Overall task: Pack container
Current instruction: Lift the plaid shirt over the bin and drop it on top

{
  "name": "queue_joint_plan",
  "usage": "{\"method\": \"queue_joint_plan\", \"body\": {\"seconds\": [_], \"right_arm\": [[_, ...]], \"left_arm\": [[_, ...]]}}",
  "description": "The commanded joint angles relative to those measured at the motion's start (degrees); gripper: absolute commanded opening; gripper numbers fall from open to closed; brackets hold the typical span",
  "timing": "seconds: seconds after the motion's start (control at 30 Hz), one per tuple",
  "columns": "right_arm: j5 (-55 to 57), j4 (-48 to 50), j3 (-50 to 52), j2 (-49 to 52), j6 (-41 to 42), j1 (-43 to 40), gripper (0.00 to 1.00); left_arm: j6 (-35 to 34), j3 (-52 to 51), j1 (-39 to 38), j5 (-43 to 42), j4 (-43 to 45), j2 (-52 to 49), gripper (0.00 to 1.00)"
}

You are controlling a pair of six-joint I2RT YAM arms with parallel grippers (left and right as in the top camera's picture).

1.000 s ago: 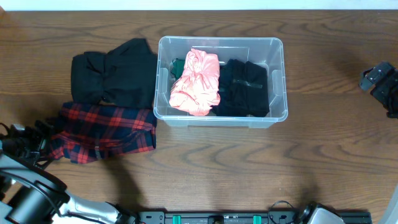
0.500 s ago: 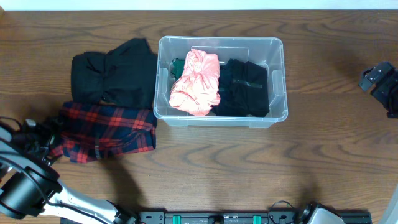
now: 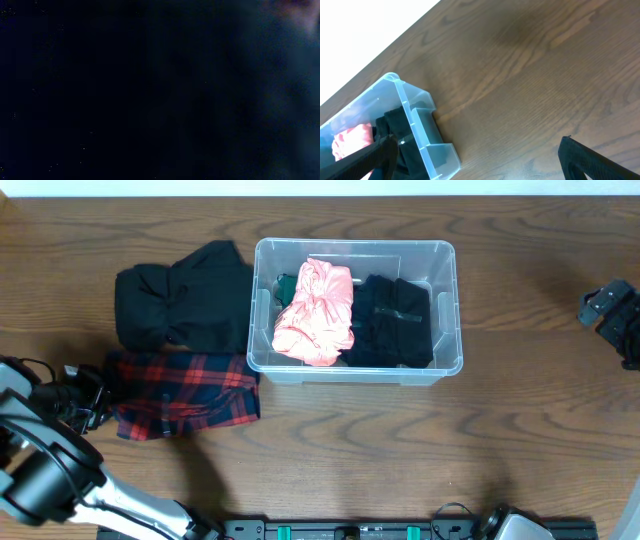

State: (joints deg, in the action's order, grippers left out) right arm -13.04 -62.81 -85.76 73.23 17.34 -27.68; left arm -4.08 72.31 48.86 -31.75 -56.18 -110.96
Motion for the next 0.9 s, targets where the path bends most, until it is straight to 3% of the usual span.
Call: {"method": "queue_joint_plan", "body": {"seconds": [0.0,0.13,0.27,0.4,0.5,0.63,0.7,0.87], "right_arm": [[-0.02,-0.04,-0.26,-0.44,-0.70,-0.42,0.99],[-0.02,-0.04,-0.26,-0.44,-0.70,-0.42,0.99],[-0.02,-0.04,-0.26,-0.44,-0.70,-0.44,0.99],[-0.04,-0.04,-0.26,-0.44,-0.70,-0.42,0.99],[-0.04,-0.04,-0.26,-0.44,-0.70,-0.44,0.99],[-0.02,-0.04,-0.26,-0.44,-0.70,-0.42,0.99],[-0.02,-0.04,-0.26,-0.44,-0.70,-0.42,0.99],[-0.02,-0.04,-0.26,-0.44,-0.70,-0.42,0.99]], "left_arm": [[-0.68,1.36,0.02,-7.13,-4.39,12.02,0.06],[-0.68,3.56,0.02,-15.93,-11.37,26.56,0.06],[-1.16,3.89,-1.51,-22.73,-12.55,41.90,0.06],[-9.90,5.70,-7.39,-24.61,-10.91,53.68,0.06],[-17.81,7.65,-14.14,-24.61,-3.43,59.93,0.06],[-31.12,7.87,-23.54,-23.04,14.14,64.15,0.06],[-36.92,7.85,-28.09,-20.09,20.74,64.06,0.06],[-44.06,7.85,-39.98,-11.96,30.16,58.62,0.06]]}}
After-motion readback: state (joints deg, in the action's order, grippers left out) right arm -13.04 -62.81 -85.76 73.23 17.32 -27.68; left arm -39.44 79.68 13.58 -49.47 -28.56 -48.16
